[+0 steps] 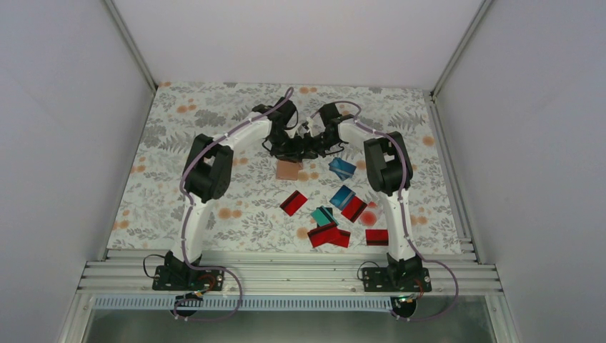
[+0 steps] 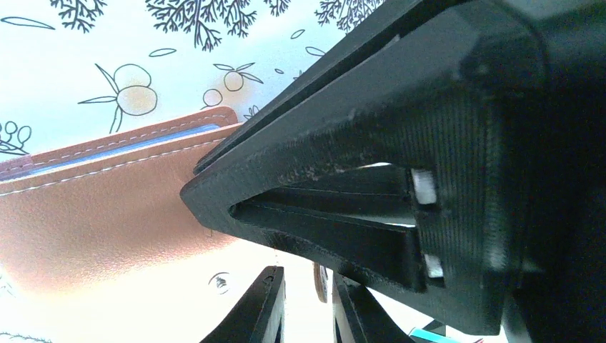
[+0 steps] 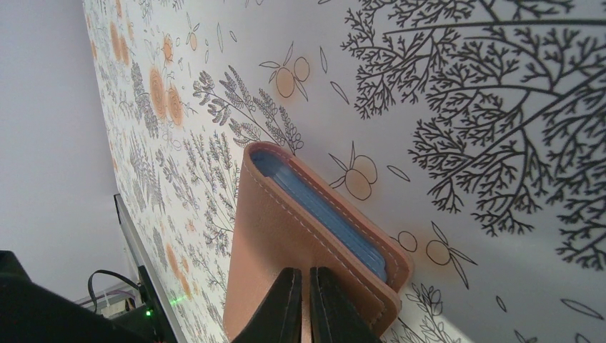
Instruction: Put the credit cards into the card holder
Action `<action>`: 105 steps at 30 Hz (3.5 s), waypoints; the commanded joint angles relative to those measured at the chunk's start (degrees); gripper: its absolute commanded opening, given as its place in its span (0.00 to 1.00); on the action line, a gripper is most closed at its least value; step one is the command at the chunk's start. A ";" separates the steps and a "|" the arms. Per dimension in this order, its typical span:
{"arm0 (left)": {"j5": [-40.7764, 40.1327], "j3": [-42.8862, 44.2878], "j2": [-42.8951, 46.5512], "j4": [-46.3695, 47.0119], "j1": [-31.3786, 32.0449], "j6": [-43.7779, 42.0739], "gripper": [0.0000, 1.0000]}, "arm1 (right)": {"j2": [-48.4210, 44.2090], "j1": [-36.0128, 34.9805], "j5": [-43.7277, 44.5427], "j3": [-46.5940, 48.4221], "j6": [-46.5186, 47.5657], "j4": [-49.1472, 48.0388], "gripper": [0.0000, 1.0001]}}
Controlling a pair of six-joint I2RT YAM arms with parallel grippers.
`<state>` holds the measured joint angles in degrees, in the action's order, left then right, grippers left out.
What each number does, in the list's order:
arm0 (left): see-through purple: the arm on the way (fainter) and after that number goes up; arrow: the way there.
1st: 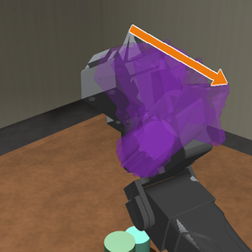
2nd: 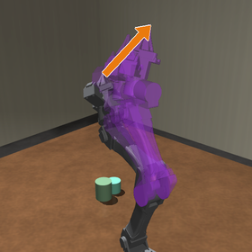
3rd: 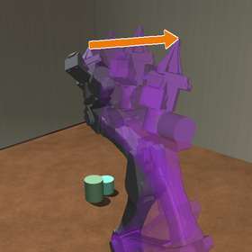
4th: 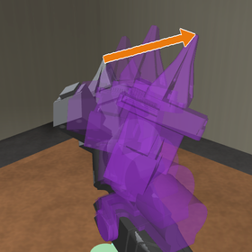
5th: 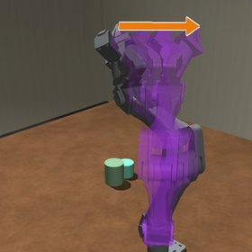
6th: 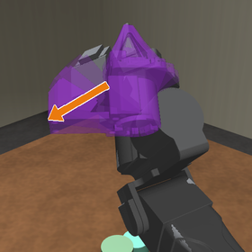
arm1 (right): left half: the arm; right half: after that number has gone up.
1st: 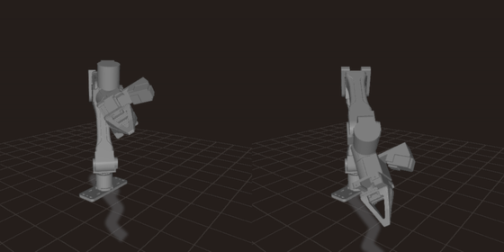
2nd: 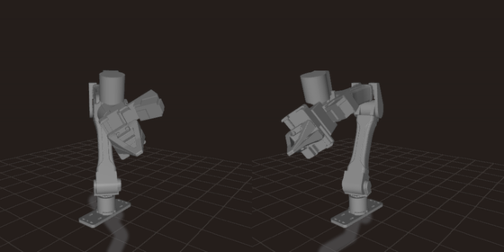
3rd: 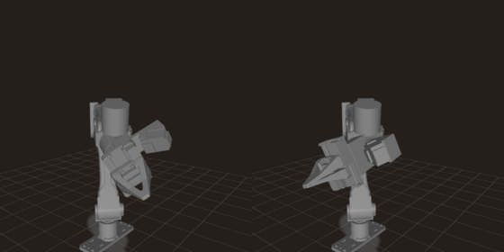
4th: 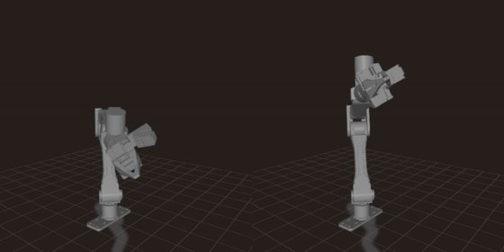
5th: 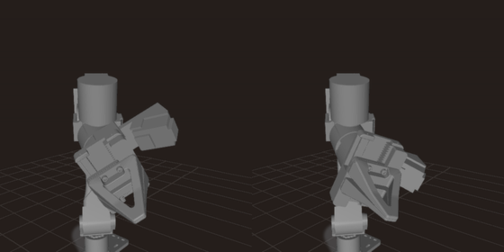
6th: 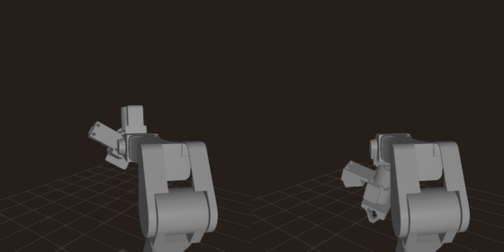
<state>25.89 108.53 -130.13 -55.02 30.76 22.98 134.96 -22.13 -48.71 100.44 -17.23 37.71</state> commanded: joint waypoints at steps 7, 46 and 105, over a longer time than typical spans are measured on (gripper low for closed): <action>0.86 2.74 0.55 2.47 0.72 -0.15 0.13 | 3.25 -0.48 2.39 -1.52 1.17 3.64 0.04; -0.83 6.16 -3.30 0.60 1.85 -0.77 0.15 | 3.80 -0.46 1.94 -0.95 1.13 3.79 0.04; -3.02 4.45 -2.29 3.78 1.93 0.84 0.24 | 3.81 -0.46 1.60 -0.86 0.90 4.14 0.04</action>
<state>21.58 112.16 -130.47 -58.08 32.42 23.27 135.70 -21.61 -50.68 100.62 -16.97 37.71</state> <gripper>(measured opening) 0.241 0.042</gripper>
